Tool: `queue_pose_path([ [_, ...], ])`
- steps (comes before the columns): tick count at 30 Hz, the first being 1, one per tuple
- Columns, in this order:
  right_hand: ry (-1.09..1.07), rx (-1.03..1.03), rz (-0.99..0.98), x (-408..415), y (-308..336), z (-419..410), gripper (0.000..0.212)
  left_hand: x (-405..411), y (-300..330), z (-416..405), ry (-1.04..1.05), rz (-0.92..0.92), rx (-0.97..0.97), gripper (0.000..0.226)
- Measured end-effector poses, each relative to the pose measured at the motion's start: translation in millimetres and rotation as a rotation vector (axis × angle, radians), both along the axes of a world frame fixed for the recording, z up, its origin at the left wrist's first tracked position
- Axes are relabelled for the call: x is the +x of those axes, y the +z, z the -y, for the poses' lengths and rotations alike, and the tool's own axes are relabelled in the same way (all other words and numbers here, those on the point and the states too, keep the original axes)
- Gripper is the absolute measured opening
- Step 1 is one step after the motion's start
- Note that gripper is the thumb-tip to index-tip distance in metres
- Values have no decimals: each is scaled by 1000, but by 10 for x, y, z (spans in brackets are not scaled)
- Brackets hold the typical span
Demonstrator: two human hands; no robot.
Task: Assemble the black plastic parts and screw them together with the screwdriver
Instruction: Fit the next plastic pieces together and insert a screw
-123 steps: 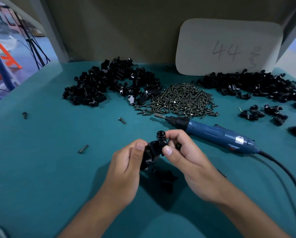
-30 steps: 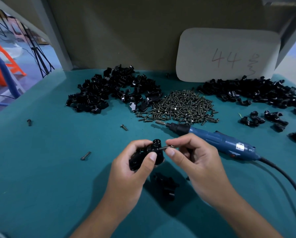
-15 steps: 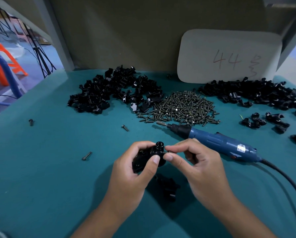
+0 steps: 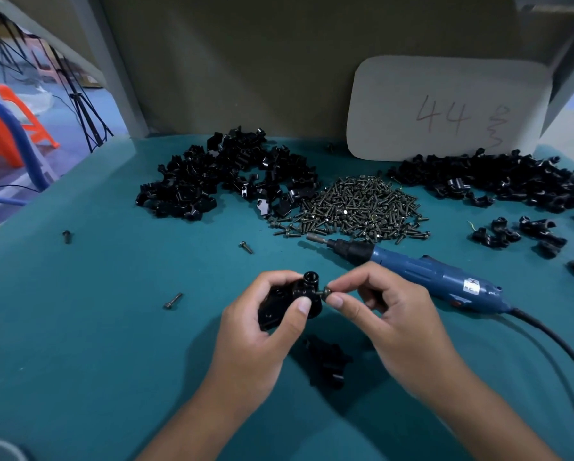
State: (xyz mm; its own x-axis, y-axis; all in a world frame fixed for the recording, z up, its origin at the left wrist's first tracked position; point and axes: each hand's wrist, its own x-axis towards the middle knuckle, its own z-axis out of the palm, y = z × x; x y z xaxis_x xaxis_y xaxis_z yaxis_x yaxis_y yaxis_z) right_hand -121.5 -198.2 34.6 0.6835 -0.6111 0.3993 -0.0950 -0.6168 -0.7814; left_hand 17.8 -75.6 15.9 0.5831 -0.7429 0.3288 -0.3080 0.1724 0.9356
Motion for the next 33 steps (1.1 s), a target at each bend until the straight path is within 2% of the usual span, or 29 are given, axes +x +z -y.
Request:
queue_pose_path([
  [5,-12,-216,-78,20,14,-20,7,-9,-11,-7,-15,17,14,21],
  [11,-11,-239,-153,63,-65,-96,37,-52,-34,-12,-48,58,34,20],
  [15,-10,-188,-142,63,-49,-77,46,-49,-39,8,-49,47,24,20],
  [20,119,-257,-218,-16,-24,18,28,-29,-37,-3,-61,34,37,20],
  [22,135,-262,-215,-13,-26,26,32,-31,-39,-12,-80,48,51,20],
  [26,119,-135,-190,2,-31,4,47,-32,-27,-9,-90,42,41,19],
  [31,110,-276,-281,-33,-18,2,27,-26,-10,-12,-90,13,41,21],
  [33,121,-286,-280,-27,-11,1,33,-35,-15,-16,-99,38,45,20],
])
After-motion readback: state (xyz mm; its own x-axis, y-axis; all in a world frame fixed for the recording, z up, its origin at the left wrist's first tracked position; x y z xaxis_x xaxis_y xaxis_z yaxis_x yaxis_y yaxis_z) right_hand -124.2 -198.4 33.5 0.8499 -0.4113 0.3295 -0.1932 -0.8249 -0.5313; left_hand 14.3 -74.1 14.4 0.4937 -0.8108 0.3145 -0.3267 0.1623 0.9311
